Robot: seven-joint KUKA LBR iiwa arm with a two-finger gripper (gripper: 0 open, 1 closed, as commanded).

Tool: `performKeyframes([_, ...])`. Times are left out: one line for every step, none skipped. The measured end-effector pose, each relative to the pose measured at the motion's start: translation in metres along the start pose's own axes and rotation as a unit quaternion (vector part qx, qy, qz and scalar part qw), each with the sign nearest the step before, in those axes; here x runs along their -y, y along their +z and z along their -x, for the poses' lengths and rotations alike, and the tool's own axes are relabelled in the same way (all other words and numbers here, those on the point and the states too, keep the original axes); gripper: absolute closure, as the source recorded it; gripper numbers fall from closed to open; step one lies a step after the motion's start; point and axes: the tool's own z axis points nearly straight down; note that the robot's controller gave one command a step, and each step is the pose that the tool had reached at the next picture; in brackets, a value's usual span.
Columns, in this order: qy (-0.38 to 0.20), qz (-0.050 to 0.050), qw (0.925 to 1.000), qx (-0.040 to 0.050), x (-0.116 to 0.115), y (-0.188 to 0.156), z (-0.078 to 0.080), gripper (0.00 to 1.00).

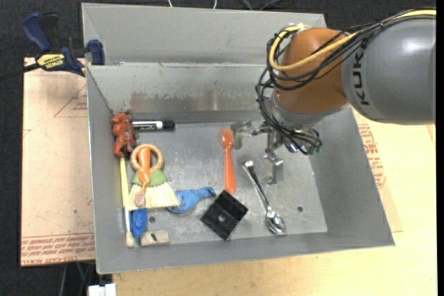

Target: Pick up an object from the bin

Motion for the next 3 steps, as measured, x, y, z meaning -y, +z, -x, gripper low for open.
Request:
performKeyframes([-0.23,-0.002,0.9733,-0.0012,-0.016,0.033,-0.051,0.0])
performKeyframes([-0.34,-0.002,0.9402,0.0055,-0.042,0.052,0.033,1.0])
performKeyframes([-0.34,-0.002,0.9403,0.0057,-0.042,0.052,0.033,1.0])
